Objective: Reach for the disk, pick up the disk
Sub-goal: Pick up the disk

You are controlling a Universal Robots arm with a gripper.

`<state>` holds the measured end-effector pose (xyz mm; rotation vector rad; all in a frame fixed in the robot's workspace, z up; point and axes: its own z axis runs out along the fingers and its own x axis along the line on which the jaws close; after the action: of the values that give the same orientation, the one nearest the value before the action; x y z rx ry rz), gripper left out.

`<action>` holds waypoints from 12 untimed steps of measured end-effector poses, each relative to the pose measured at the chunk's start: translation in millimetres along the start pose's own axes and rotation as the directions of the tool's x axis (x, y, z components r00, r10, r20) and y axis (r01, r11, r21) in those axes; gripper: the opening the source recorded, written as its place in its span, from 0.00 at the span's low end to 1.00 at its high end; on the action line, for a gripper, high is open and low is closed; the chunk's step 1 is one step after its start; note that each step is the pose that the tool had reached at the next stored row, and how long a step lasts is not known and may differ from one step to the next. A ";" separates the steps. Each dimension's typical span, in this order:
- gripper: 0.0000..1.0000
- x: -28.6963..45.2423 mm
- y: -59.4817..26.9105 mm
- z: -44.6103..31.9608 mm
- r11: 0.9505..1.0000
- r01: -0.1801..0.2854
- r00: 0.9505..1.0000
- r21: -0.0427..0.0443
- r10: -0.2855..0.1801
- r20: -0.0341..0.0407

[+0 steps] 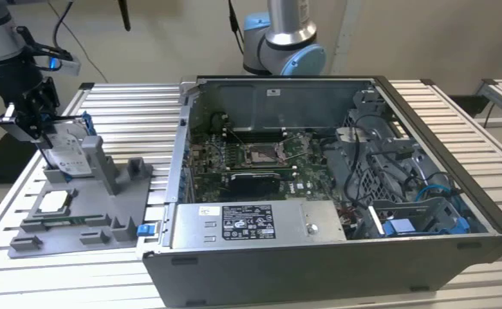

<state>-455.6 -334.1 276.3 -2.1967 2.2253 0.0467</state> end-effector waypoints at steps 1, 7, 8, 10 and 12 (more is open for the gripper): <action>1.00 0.0 0.0 0.5 1.000 0.000 1.000 0.000 0.000 0.000; 1.00 0.0 0.0 2.4 1.000 0.000 1.000 0.000 0.000 0.005; 1.00 0.0 0.0 2.8 1.000 0.000 1.000 0.000 0.000 0.006; 1.00 0.1 0.0 3.3 1.000 0.000 1.000 0.000 0.000 0.008; 1.00 0.1 0.0 3.9 1.000 0.000 1.000 0.000 0.000 0.010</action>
<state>-455.7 -334.0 272.5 -2.1914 2.2199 0.0581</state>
